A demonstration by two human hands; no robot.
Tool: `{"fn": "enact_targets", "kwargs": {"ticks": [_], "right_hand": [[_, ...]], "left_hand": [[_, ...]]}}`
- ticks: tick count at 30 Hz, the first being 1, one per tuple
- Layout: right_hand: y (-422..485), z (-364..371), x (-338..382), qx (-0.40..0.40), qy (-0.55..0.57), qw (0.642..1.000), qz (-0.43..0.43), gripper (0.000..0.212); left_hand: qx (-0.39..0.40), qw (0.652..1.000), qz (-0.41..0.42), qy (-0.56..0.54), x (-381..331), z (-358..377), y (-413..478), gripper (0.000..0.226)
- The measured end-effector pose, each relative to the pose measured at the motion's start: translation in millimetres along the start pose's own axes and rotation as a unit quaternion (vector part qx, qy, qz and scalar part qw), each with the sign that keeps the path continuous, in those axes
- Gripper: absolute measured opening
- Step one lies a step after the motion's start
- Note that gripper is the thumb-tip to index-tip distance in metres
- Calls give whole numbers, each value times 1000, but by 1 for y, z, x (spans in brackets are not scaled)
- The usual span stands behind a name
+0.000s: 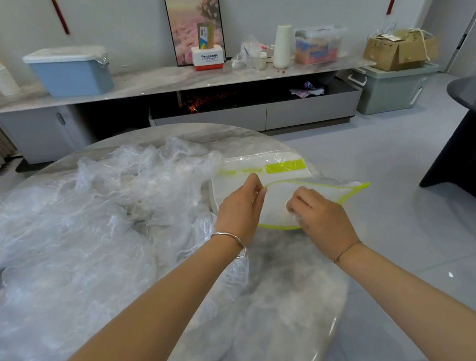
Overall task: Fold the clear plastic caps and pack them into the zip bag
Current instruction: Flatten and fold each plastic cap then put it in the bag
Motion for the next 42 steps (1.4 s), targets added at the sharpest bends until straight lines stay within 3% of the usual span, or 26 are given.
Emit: {"fn": "enact_targets", "kwargs": {"ticks": [4,6,8,10,13,17,22,27,31,33,35,38,40,42], "right_hand": [[-17,39,1,192,109,968,115,41],[-19,38,4,203,160,957,129,43],[-16,30,10,154,147,970,113,38],[-10,28,12,158,124,972,122,61],[-1,42,4,238,76,960,123,80],[14,58,-6,346,81,919,168,49],[15,31,13,302,150,933,129,32],[8,-6,24,213,258,934,125,12],[12,-17,33,165,310,930,113,18],[14,-8,40,153,309,933,105,14],[18,5,45,147,297,939,93,7],[22,26,51,191,266,941,86,28],[22,40,54,236,257,933,90,42],[23,49,59,254,252,930,86,45]], "left_hand": [[-4,999,-22,-48,1,-3,-4,20],[-13,997,-29,-68,1,-4,-6,20],[-22,995,-34,-89,1,-5,-6,22],[-29,993,-42,-107,2,-5,-4,22],[-23,992,-44,-117,2,-3,-3,20],[-16,993,-40,-106,4,-3,-1,17],[-11,992,-73,-104,18,1,6,15],[96,994,-35,-46,15,4,-1,17],[48,998,-2,-27,8,-45,-9,20],[19,998,-32,42,24,-70,-17,30],[48,985,-113,117,50,-80,-31,57],[174,952,-185,171,81,-64,-57,84],[227,935,-170,214,91,-49,-69,82],[211,935,-167,233,99,-41,-73,72]]}}
Point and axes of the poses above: each hand's wrist, its own y-axis towards the middle knuckle, its own z-axis out of the palm, x = y × z, the point moved 5 cm from there along y, towards the middle knuckle, and after that the axes turned 2 degrees about -z, right-handed, at the moved point
